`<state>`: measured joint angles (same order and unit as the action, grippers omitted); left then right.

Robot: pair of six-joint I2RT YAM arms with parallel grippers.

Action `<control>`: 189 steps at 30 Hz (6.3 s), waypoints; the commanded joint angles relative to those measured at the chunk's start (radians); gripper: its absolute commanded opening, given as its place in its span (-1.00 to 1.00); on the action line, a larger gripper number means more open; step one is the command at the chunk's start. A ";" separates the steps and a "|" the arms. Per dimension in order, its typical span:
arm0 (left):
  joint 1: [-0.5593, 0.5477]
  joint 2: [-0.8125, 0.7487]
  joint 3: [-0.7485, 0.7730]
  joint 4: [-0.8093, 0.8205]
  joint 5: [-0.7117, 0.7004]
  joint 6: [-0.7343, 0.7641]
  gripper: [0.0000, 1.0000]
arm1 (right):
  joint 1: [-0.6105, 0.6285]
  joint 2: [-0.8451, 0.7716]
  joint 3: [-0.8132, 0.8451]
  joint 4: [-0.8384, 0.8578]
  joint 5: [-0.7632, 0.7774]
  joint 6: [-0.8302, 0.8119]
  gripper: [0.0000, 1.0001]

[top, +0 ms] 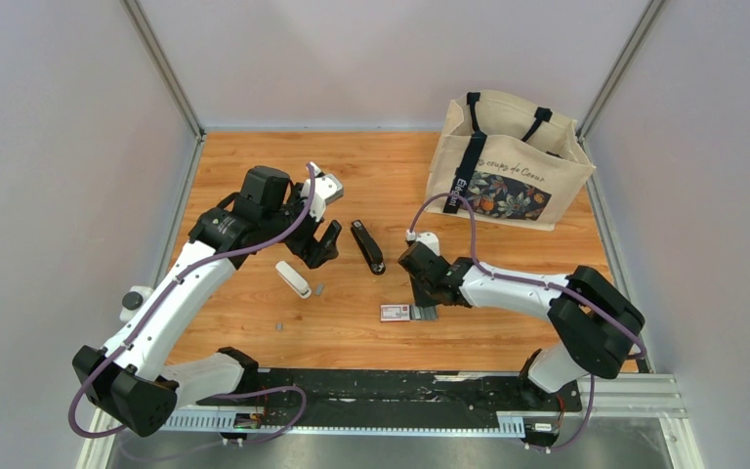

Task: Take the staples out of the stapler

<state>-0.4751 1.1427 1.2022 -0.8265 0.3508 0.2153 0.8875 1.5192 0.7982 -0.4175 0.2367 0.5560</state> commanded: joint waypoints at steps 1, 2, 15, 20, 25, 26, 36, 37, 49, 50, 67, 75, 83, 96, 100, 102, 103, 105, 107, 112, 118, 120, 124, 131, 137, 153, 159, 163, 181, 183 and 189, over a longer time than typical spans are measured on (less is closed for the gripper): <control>0.006 -0.003 -0.001 0.015 0.010 0.010 0.78 | -0.005 0.005 0.056 0.003 0.049 -0.025 -0.76; 0.006 -0.003 -0.001 0.013 0.010 0.010 0.78 | -0.005 0.009 0.064 0.002 0.049 -0.028 -0.76; 0.006 0.000 -0.003 0.018 0.008 0.012 0.78 | -0.002 0.015 0.062 0.011 0.015 -0.030 -0.79; 0.006 -0.001 -0.003 0.018 0.007 0.013 0.79 | 0.008 -0.004 0.027 0.026 -0.005 -0.016 -0.82; 0.006 0.002 -0.003 0.018 0.008 0.009 0.78 | 0.019 -0.022 0.004 0.029 -0.013 -0.005 -0.84; 0.006 0.003 -0.003 0.018 0.008 0.010 0.79 | 0.019 -0.025 -0.001 0.029 -0.011 -0.004 -0.85; 0.006 0.003 -0.004 0.020 0.007 0.010 0.79 | 0.024 -0.054 0.004 0.000 0.027 -0.007 -0.82; 0.006 0.000 -0.006 0.020 0.008 0.010 0.79 | 0.025 -0.051 0.016 0.000 0.030 -0.010 -0.82; 0.006 0.002 -0.007 0.018 0.008 0.013 0.79 | 0.036 -0.051 0.030 0.019 0.012 -0.015 -0.66; 0.006 0.002 -0.007 0.020 0.008 0.012 0.79 | 0.037 -0.057 0.027 0.022 0.009 -0.011 -0.66; -0.078 0.095 -0.131 0.044 -0.027 0.176 0.79 | -0.022 -0.313 -0.077 -0.032 0.038 0.047 -0.43; -0.283 0.294 -0.156 0.119 -0.108 0.231 0.70 | -0.202 -0.462 -0.289 0.071 -0.218 0.113 -0.53; -0.387 0.413 -0.141 0.193 -0.183 0.251 0.61 | -0.301 -0.446 -0.389 0.245 -0.423 0.153 -0.58; -0.448 0.528 -0.116 0.222 -0.217 0.243 0.57 | -0.351 -0.401 -0.474 0.398 -0.522 0.208 -0.64; -0.454 0.548 -0.115 0.233 -0.228 0.242 0.57 | -0.352 -0.404 -0.491 0.408 -0.522 0.213 -0.66; -0.454 0.555 -0.113 0.234 -0.227 0.242 0.57 | -0.354 -0.406 -0.501 0.408 -0.525 0.219 -0.66; -0.456 0.558 -0.113 0.234 -0.225 0.242 0.56 | -0.352 -0.410 -0.505 0.408 -0.527 0.220 -0.66; -0.458 0.562 -0.115 0.239 -0.220 0.240 0.56 | -0.352 -0.412 -0.510 0.408 -0.528 0.225 -0.67; -0.459 0.566 -0.118 0.244 -0.217 0.242 0.56 | -0.352 -0.409 -0.513 0.447 -0.531 0.226 -0.66; -0.464 0.575 -0.119 0.253 -0.216 0.239 0.55 | -0.352 -0.393 -0.513 0.467 -0.537 0.234 -0.67; -0.468 0.586 -0.113 0.259 -0.216 0.242 0.53 | -0.352 -0.380 -0.514 0.487 -0.545 0.242 -0.70; -0.468 0.591 -0.116 0.265 -0.219 0.243 0.53 | -0.352 -0.379 -0.513 0.488 -0.548 0.242 -0.71; -0.468 0.597 -0.118 0.270 -0.220 0.245 0.53 | -0.352 -0.381 -0.513 0.494 -0.554 0.246 -0.73; -0.468 0.604 -0.118 0.277 -0.220 0.246 0.52 | -0.348 -0.367 -0.513 0.508 -0.560 0.249 -0.74; -0.468 0.608 -0.115 0.277 -0.216 0.245 0.52 | -0.325 -0.338 -0.508 0.534 -0.556 0.259 -0.77; -0.468 0.608 -0.112 0.271 -0.213 0.246 0.51 | -0.298 -0.323 -0.488 0.525 -0.544 0.256 -0.80; -0.468 0.609 -0.109 0.268 -0.211 0.245 0.51 | -0.283 -0.312 -0.465 0.510 -0.531 0.246 -0.80; -0.468 0.609 -0.104 0.265 -0.213 0.245 0.51 | -0.272 -0.310 -0.453 0.494 -0.522 0.237 -0.81; -0.464 0.585 -0.116 0.256 -0.256 0.260 0.52 | -0.271 -0.375 -0.433 0.363 -0.456 0.185 -0.80; -0.445 0.559 -0.125 0.247 -0.253 0.263 0.53 | -0.272 -0.390 -0.421 0.341 -0.438 0.174 -0.78; -0.331 0.431 -0.124 0.187 -0.202 0.275 0.66 | -0.272 -0.415 -0.392 0.296 -0.422 0.147 -0.61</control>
<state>-0.8902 1.7050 1.0687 -0.5972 0.1207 0.4580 0.6125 1.1385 0.3553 -0.0818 -0.2199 0.7425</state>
